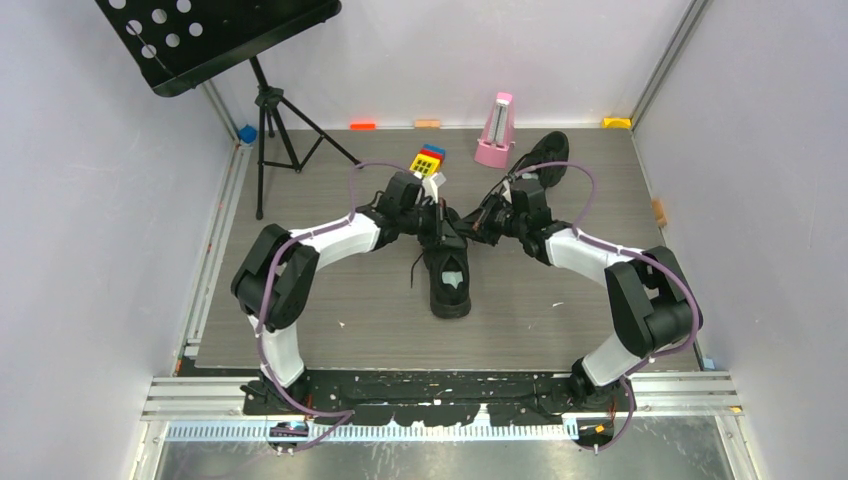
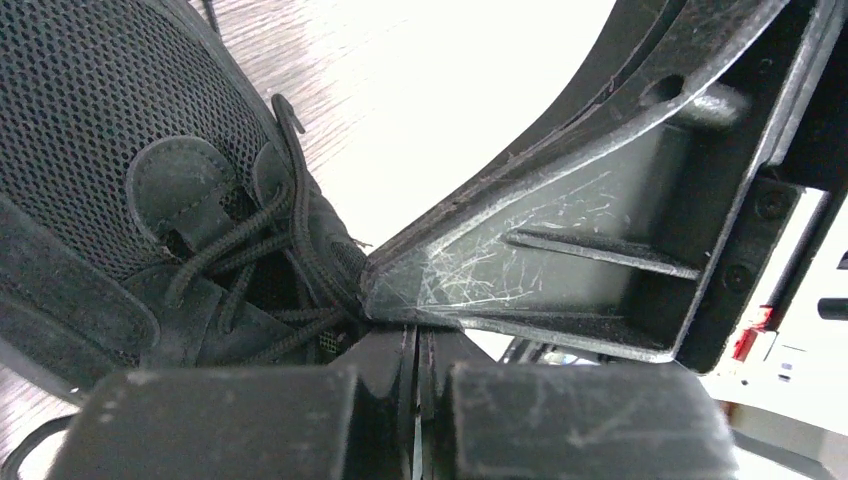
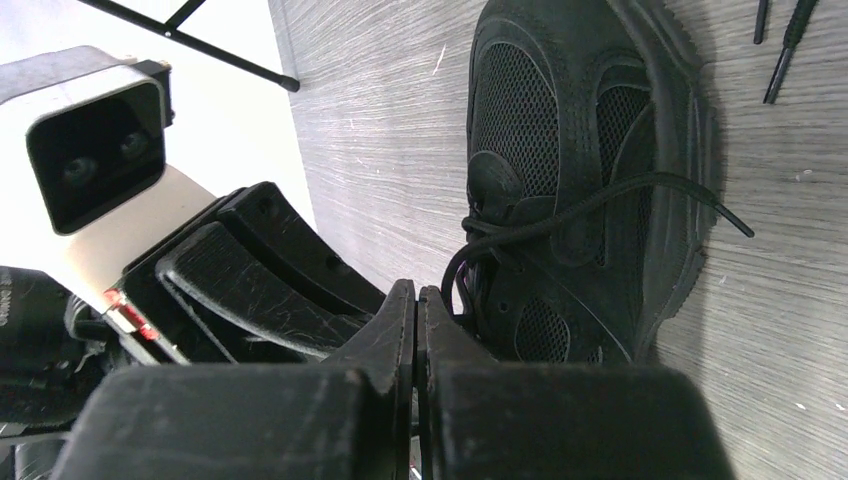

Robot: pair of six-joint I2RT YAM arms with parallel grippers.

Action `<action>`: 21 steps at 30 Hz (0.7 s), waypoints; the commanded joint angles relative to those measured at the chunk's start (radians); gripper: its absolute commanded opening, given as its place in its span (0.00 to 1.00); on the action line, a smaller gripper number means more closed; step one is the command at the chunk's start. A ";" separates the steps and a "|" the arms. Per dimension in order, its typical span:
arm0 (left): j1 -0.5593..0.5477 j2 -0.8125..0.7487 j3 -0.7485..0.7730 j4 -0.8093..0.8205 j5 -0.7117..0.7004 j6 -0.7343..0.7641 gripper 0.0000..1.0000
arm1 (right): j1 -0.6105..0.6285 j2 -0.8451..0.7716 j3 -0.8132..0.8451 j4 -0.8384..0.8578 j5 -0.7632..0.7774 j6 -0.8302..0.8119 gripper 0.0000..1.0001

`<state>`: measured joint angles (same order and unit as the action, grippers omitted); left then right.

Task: Tie the shoes

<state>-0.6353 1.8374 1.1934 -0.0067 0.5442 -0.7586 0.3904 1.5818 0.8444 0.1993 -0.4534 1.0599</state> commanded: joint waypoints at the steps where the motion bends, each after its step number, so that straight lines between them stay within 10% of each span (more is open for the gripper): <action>1: 0.002 0.035 -0.021 0.093 0.205 -0.068 0.00 | 0.016 -0.021 0.081 0.070 0.036 0.027 0.00; 21: 0.073 0.082 -0.053 0.155 0.294 -0.107 0.00 | 0.016 0.051 0.177 -0.036 0.074 -0.058 0.05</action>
<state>-0.5770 1.9160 1.1633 0.1463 0.8101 -0.8658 0.4049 1.6428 0.9707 0.1482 -0.3992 1.0374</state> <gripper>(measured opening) 0.007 0.038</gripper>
